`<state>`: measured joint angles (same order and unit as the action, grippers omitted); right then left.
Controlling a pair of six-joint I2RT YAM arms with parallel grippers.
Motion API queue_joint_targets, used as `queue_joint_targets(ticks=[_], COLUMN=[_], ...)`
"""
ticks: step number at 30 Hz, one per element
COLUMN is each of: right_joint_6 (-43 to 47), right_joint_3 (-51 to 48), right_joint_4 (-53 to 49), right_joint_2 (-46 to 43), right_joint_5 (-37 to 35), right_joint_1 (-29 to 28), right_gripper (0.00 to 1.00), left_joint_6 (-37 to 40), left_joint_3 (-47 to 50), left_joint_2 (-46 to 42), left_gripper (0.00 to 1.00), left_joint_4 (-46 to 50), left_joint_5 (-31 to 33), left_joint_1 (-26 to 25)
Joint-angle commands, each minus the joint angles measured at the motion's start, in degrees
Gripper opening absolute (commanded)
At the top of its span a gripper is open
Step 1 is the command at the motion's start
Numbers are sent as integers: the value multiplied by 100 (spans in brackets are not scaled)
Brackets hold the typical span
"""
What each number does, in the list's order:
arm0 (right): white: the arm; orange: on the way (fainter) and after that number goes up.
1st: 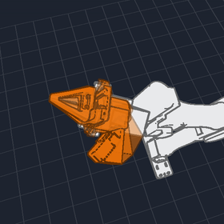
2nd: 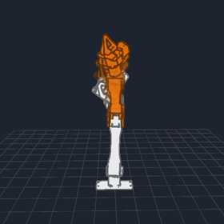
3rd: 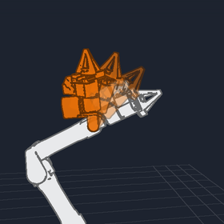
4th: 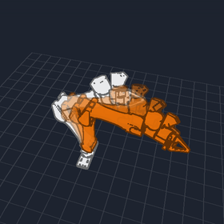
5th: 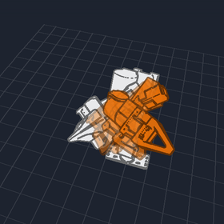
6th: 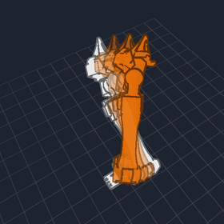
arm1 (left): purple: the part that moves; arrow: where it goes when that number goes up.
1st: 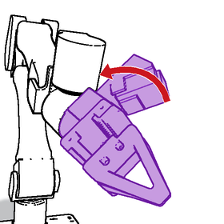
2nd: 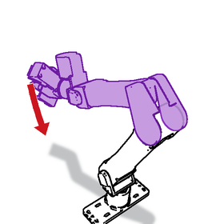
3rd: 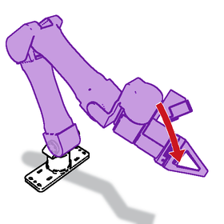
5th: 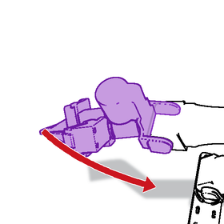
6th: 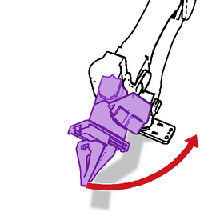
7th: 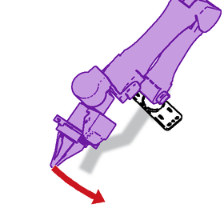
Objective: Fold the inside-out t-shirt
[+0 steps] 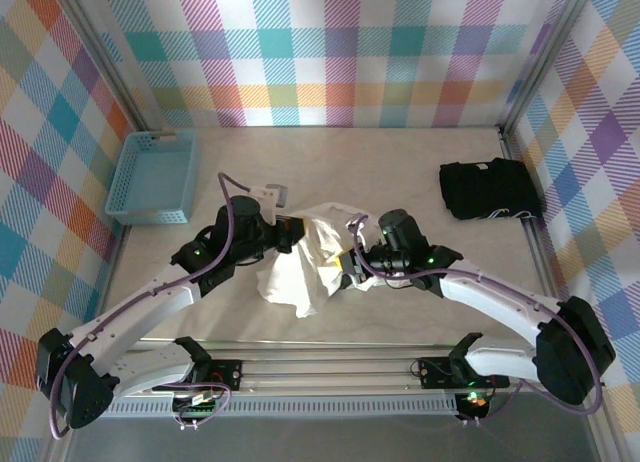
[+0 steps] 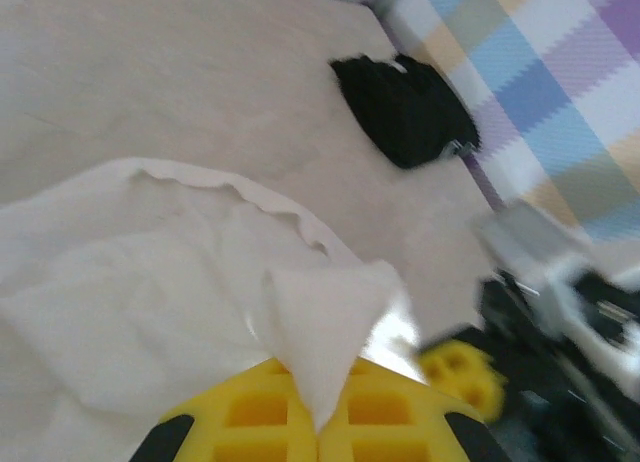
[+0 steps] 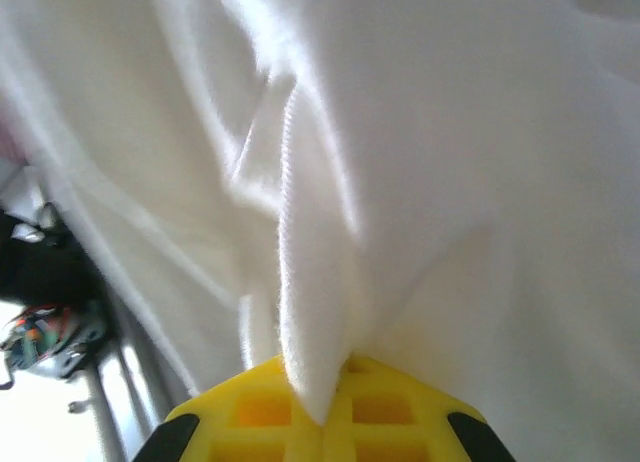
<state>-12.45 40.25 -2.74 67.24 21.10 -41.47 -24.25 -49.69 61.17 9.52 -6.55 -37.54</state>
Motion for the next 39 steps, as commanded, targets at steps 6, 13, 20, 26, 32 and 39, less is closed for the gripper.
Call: queue_joint_targets(ticks=[6, 13, 20, 26, 32, 39], right_joint_6=[-248, -306, -11, 262, 311, 356], right_joint_3=[-270, -179, 6, 62, -44, -80], right_joint_4=[1592, 1594, 1132, 766, 647, 595], right_joint_2=[-161, 82, 141, 40, -144, -212], right_joint_5=[1543, 1403, 1278, 1185, 1023, 999], right_joint_1=[295, 376, 438, 491, 501, 518], right_gripper=[0, 0, 0, 0, 0, 0], left_joint_6=[163, 674, 859, 826, 670, 676], left_joint_3=[-194, -186, 700, 651, 430, 351], left_joint_2=[590, 485, -716, -75, 811, 1383], left_gripper=[4, 51, 56, 39, 35, 38], left_joint_4=[499, 968, 269, -221, -776, -981], left_joint_5=[1517, 1283, 194, -1171, -1919, -2119], left_joint_1=[418, 408, 3, -71, -124, -160])
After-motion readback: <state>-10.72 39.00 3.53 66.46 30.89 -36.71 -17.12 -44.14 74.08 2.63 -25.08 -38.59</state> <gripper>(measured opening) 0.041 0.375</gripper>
